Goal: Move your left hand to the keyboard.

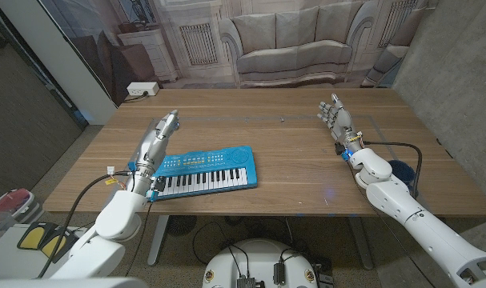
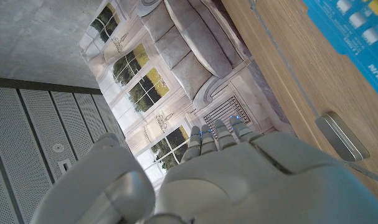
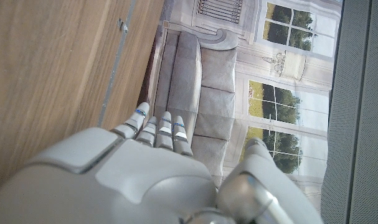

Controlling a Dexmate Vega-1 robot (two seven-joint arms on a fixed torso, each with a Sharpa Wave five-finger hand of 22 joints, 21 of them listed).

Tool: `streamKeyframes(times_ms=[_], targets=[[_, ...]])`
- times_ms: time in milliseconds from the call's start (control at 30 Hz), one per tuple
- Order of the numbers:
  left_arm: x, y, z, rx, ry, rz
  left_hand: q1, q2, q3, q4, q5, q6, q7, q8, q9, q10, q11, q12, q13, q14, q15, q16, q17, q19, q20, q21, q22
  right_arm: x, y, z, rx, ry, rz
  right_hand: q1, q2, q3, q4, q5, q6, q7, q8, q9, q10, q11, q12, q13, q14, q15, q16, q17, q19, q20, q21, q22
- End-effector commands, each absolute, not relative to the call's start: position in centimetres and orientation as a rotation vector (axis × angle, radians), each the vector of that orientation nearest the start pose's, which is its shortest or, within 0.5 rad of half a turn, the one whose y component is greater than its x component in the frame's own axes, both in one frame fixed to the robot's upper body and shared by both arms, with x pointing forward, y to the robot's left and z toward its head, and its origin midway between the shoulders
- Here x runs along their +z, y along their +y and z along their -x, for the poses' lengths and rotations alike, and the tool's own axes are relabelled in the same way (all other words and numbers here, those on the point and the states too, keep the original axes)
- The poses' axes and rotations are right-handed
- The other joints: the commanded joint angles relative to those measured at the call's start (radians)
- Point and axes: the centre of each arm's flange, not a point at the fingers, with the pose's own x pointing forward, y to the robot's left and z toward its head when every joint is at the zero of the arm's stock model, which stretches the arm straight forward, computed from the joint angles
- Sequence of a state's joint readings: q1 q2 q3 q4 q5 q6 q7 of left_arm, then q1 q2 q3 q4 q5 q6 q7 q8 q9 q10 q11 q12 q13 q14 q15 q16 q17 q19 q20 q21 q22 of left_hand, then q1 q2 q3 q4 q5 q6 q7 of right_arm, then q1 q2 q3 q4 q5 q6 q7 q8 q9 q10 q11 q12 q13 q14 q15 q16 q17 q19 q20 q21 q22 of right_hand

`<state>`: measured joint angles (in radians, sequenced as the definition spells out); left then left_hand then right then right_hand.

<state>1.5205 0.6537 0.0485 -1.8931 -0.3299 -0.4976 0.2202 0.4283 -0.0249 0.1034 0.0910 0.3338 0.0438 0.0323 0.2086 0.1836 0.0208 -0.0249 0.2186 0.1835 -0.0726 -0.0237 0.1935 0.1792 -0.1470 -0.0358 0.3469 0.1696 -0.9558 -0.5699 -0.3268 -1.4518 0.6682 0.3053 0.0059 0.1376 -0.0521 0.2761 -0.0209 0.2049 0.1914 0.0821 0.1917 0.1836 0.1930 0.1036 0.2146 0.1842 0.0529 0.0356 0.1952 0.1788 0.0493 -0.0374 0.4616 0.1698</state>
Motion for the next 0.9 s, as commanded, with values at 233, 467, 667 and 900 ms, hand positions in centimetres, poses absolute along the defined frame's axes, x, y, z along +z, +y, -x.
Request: streamKeyframes(times_ms=[233, 467, 667, 900], targets=[[-10.42, 32.32, -44.47, -0.01, -0.848, -0.193, 0.009, 0.002, -0.003, -0.003, 0.004, 0.013, -0.002, 0.0, 0.002, 0.01, -0.007, -0.003, 0.003, 0.007, 0.0, 0.002, 0.002, 0.006, -0.007, -0.007, 0.006, -3.29, -29.54, -62.03, 0.216, -0.635, -0.049, 0.003, 0.006, -0.004, -0.002, 0.0, 0.011, -0.003, 0.007, 0.006, 0.01, 0.0, 0.005, 0.002, 0.011, 0.003, 0.0, 0.005, 0.013, -0.028, -0.009, 0.005], [-10.73, 32.53, -44.17, 0.024, -0.857, -0.203, 0.011, 0.004, -0.004, -0.003, 0.003, 0.018, -0.005, 0.001, 0.002, 0.014, -0.005, -0.003, 0.003, 0.009, -0.001, 0.001, 0.002, 0.009, -0.008, -0.01, 0.006, -3.39, -29.73, -62.21, 0.21, -0.631, -0.053, 0.003, 0.006, -0.005, -0.003, 0.0, 0.014, -0.003, 0.008, 0.006, 0.012, 0.0, 0.005, 0.002, 0.012, 0.004, 0.0, 0.005, 0.015, -0.028, -0.011, 0.005], [-10.62, 32.66, -44.12, 0.05, -0.894, -0.194, 0.015, 0.006, -0.006, -0.004, 0.003, 0.038, -0.006, 0.006, 0.002, 0.03, -0.011, 0.0, 0.003, 0.025, -0.004, 0.005, 0.002, 0.02, -0.007, -0.013, 0.006, -3.51, -30.12, -62.44, 0.204, -0.623, -0.059, 0.004, 0.007, -0.006, -0.003, 0.0, 0.015, -0.004, 0.008, 0.006, 0.013, 0.001, 0.005, 0.002, 0.013, 0.003, 0.0, 0.005, 0.018, -0.028, -0.014, 0.005], [-10.21, 32.59, -43.97, 0.115, -0.897, -0.258, 0.02, 0.009, -0.007, -0.006, 0.003, 0.049, -0.009, 0.007, 0.002, 0.042, -0.017, 0.003, 0.003, 0.036, -0.008, 0.007, 0.002, 0.027, -0.009, -0.016, 0.006, -3.47, -30.45, -62.5, 0.198, -0.622, -0.06, 0.004, 0.008, -0.007, -0.003, 0.0, 0.016, -0.004, 0.008, 0.006, 0.015, 0.001, 0.006, 0.002, 0.015, 0.003, 0.0, 0.005, 0.019, -0.027, -0.016, 0.005]])
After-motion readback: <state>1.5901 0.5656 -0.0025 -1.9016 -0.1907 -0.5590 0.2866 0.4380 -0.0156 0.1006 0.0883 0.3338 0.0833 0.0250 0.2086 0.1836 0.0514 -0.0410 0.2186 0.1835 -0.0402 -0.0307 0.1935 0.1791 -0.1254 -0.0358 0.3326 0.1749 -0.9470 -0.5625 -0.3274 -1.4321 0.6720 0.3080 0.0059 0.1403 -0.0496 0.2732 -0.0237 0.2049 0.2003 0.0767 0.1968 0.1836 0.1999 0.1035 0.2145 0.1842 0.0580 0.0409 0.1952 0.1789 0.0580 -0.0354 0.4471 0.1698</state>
